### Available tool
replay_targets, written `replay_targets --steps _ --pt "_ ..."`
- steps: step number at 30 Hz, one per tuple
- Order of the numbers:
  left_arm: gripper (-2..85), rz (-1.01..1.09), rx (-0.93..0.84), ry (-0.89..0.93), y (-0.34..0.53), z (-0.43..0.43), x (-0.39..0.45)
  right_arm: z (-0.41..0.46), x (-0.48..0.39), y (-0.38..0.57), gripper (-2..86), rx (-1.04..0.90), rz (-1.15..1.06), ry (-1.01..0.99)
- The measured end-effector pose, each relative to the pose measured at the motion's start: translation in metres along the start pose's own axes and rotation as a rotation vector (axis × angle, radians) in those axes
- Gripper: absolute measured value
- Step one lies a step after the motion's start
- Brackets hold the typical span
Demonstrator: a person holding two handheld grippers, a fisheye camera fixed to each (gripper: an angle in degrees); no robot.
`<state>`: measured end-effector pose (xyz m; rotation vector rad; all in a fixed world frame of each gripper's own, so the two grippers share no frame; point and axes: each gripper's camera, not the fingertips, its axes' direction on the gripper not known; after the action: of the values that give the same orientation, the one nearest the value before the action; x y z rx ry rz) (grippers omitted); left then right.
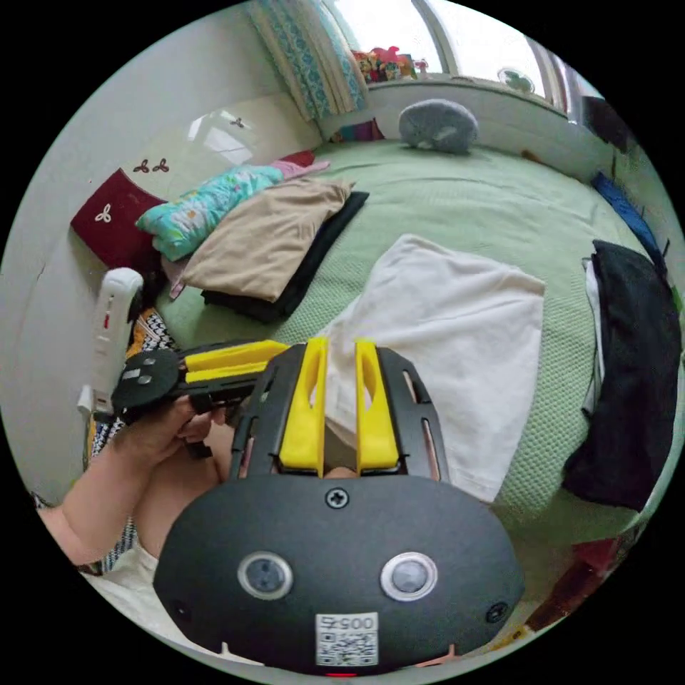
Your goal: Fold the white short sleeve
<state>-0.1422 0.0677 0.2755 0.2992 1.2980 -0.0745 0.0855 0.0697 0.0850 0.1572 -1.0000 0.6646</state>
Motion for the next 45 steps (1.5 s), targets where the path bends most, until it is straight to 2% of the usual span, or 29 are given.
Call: replay_targets --steps 2,4,7,10,18,21,25,27,32,35,39,45 --pt "10.1 0.025 -0.040 -0.019 0.000 0.007 0.005 -0.037 0.020 0.008 7.0 0.147 0.008 0.089" --pt "9.1 0.035 -0.067 -0.042 -0.002 0.014 0.008 -0.049 0.041 0.012 6.6 0.200 0.093 0.160" --pt "3.4 0.022 -0.088 -0.066 -0.002 0.018 0.010 -0.040 0.070 0.007 5.8 0.079 0.179 0.165" --pt "1.4 0.016 -0.057 -0.059 0.003 0.009 0.009 -0.028 0.091 0.005 5.0 -0.032 0.208 0.196" --pt "1.2 -0.091 0.055 0.016 0.019 -0.013 -0.017 -0.056 0.158 0.016 1.3 0.021 0.362 0.018" --pt "2.9 -0.068 -0.056 -0.030 0.016 0.000 -0.016 -0.054 0.170 0.015 3.6 -0.018 0.385 -0.013" --pt "6.9 -0.097 -0.012 -0.215 0.021 -0.007 -0.014 -0.030 0.168 0.006 6.3 -0.163 0.331 0.046" --pt "7.2 -0.144 0.037 -0.199 0.025 -0.012 -0.020 -0.017 0.167 0.004 6.1 -0.229 0.337 0.107" --pt "5.3 -0.153 0.118 -0.098 0.029 -0.031 -0.035 -0.020 0.166 -0.003 6.0 -0.188 0.332 0.130" --pt "4.1 -0.124 0.115 -0.057 0.034 -0.036 -0.041 -0.025 0.166 -0.007 5.9 -0.140 0.352 0.167" --pt "3.7 -0.177 0.098 -0.098 0.033 -0.035 -0.058 -0.031 0.165 -0.012 5.9 -0.064 0.392 0.218" --pt "4.1 -0.233 0.037 0.028 0.030 -0.031 -0.087 -0.017 0.163 -0.034 6.5 -0.032 0.409 0.259"
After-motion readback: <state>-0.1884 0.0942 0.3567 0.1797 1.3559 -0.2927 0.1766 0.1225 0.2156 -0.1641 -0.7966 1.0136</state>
